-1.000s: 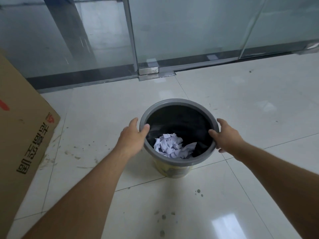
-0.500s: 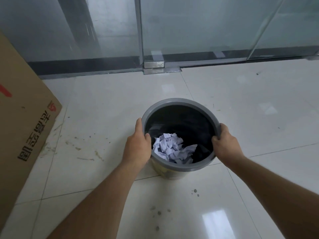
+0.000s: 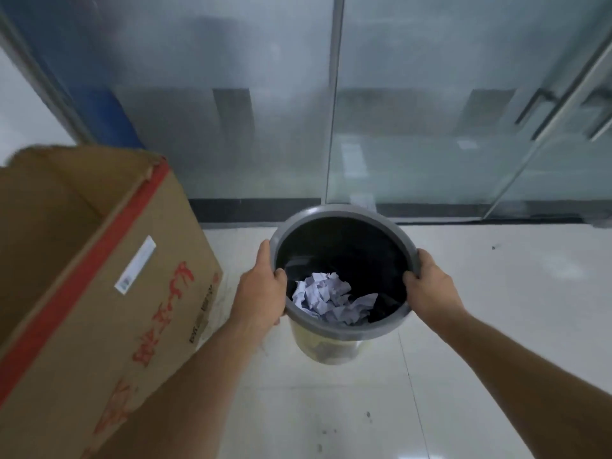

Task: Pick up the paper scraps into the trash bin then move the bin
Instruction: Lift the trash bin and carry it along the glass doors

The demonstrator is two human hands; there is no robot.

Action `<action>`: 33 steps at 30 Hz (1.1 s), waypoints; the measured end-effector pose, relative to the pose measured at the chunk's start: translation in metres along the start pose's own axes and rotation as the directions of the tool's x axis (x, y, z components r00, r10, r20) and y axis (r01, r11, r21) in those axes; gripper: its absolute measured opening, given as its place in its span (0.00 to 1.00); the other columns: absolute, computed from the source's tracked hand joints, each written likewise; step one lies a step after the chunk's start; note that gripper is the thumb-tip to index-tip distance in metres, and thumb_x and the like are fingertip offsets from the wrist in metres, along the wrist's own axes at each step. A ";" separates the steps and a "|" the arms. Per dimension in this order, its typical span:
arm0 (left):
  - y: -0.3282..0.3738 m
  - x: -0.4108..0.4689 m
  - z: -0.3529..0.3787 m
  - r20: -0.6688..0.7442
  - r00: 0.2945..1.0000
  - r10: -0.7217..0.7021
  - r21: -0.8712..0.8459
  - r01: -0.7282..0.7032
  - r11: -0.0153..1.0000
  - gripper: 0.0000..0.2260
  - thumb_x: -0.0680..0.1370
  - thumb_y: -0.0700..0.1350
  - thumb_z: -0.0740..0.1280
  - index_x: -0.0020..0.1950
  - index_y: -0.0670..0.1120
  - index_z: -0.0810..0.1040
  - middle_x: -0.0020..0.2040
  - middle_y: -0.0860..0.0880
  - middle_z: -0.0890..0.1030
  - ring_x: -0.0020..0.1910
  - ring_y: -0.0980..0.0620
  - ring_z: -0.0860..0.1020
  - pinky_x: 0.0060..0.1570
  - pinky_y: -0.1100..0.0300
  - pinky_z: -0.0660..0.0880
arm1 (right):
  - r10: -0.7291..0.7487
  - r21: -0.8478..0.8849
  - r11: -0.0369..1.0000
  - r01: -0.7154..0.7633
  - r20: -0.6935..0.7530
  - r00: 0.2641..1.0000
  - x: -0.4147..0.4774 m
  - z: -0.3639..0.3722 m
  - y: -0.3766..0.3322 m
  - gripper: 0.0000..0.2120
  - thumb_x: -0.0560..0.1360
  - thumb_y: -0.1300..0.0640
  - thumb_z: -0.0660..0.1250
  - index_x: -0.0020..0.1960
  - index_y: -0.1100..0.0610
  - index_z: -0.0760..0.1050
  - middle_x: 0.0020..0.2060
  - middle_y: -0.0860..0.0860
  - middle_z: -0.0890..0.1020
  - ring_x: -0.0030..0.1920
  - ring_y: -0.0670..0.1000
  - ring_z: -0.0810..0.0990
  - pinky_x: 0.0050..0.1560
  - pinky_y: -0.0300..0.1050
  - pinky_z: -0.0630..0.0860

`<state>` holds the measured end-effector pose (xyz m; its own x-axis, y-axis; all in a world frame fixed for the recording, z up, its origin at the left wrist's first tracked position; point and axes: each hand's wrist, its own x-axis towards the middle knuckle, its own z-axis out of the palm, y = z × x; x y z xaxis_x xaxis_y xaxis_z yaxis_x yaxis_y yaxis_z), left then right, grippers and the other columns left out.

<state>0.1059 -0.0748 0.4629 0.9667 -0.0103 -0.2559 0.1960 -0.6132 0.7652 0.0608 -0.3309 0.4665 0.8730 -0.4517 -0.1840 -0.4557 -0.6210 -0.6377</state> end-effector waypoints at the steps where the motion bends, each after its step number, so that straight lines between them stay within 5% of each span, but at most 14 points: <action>1: 0.031 -0.005 -0.028 -0.022 0.999 0.025 -0.010 -0.025 1.000 0.24 0.84 0.47 0.59 0.76 0.65 0.55 0.42 0.48 0.82 0.31 0.50 0.83 0.18 0.66 0.73 | -0.048 -0.004 0.999 0.048 -0.021 0.999 -0.001 -0.029 -0.031 0.12 0.76 0.59 0.56 0.58 0.53 0.67 0.41 0.56 0.79 0.35 0.54 0.75 0.34 0.46 0.70; 7: 0.191 -0.047 -0.171 -0.131 0.988 0.087 -0.037 -0.093 0.995 0.28 0.84 0.49 0.59 0.78 0.67 0.50 0.42 0.46 0.83 0.32 0.50 0.83 0.20 0.65 0.74 | -0.171 0.009 0.985 0.173 -0.119 0.978 -0.019 -0.181 -0.187 0.20 0.76 0.59 0.58 0.68 0.54 0.65 0.49 0.60 0.81 0.41 0.57 0.73 0.43 0.46 0.68; 15: 0.304 -0.108 -0.271 -0.218 0.941 0.260 -0.069 -0.281 0.957 0.27 0.84 0.47 0.59 0.80 0.61 0.54 0.46 0.44 0.83 0.29 0.53 0.81 0.22 0.65 0.75 | -0.282 0.083 0.949 0.303 -0.199 0.939 -0.049 -0.288 -0.284 0.11 0.74 0.59 0.60 0.56 0.56 0.70 0.44 0.60 0.80 0.39 0.61 0.78 0.39 0.51 0.75; 24: 0.343 -0.121 -0.276 -0.166 0.934 0.318 -0.058 -0.331 0.942 0.25 0.84 0.45 0.60 0.80 0.57 0.58 0.45 0.40 0.84 0.29 0.49 0.78 0.25 0.61 0.76 | -0.207 0.129 0.960 0.248 -0.266 0.941 -0.071 -0.330 -0.284 0.16 0.74 0.59 0.59 0.61 0.57 0.72 0.42 0.59 0.80 0.38 0.58 0.77 0.37 0.49 0.74; 28: 0.380 -0.111 -0.241 -0.085 0.909 0.408 -0.059 -0.414 0.909 0.21 0.84 0.46 0.60 0.76 0.57 0.63 0.43 0.41 0.83 0.27 0.49 0.78 0.23 0.61 0.75 | -0.090 0.137 0.980 0.146 -0.353 0.931 -0.084 -0.369 -0.248 0.15 0.74 0.59 0.59 0.60 0.55 0.72 0.39 0.57 0.79 0.32 0.55 0.77 0.27 0.41 0.71; 33: 0.429 -0.113 -0.159 0.084 0.864 0.497 -0.080 -0.492 0.867 0.26 0.82 0.45 0.59 0.79 0.61 0.58 0.44 0.42 0.83 0.26 0.49 0.80 0.22 0.61 0.76 | 0.091 0.153 0.988 -0.019 -0.483 0.871 -0.114 -0.424 -0.174 0.16 0.72 0.60 0.59 0.59 0.56 0.72 0.45 0.60 0.80 0.40 0.61 0.80 0.35 0.49 0.77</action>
<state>0.1067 -0.2113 0.9144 0.9184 -0.3800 0.1101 -0.2921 -0.4634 0.8366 -0.0329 -0.4429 0.9154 0.6350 -0.7593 0.1426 -0.4402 -0.5073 -0.7409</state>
